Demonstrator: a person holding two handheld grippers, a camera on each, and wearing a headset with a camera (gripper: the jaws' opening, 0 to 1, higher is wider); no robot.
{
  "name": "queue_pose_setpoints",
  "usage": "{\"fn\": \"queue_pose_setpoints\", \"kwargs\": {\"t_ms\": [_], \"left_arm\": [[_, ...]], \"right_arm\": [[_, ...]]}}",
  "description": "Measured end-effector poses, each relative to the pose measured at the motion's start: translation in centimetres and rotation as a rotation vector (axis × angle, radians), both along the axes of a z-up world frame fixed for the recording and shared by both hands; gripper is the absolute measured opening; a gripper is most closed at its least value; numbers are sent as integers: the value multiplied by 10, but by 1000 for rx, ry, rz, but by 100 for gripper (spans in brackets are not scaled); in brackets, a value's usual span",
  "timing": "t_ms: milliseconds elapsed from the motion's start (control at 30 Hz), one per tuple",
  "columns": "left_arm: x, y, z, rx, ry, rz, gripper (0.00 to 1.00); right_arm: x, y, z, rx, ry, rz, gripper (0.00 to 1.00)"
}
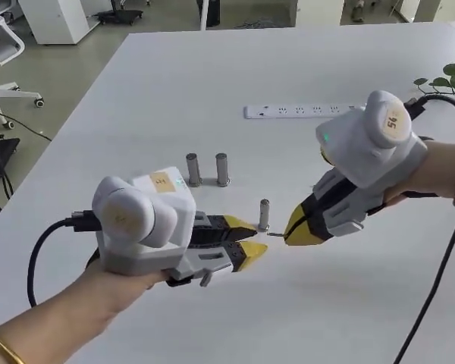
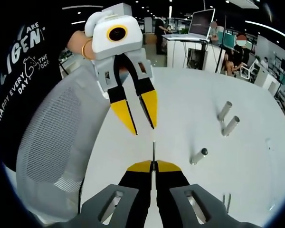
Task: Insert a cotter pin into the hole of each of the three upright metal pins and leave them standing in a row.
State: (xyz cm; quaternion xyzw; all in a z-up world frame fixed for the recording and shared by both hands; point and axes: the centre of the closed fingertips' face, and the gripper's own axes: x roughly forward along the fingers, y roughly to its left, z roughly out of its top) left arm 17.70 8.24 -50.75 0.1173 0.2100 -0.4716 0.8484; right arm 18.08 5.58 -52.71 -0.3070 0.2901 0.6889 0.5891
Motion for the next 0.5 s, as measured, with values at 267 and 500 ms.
{"fn": "queue_pose_setpoints", "kwargs": {"t_ms": [267,500], "left_arm": [[15,7,-6,-60,33,110,15],[29,7,-11,-63,10,169,18]], "right_arm": [[17,-5,-3,-44,-21,-47,0],[31,-10,-8,-92,-49,-67,0]]}}
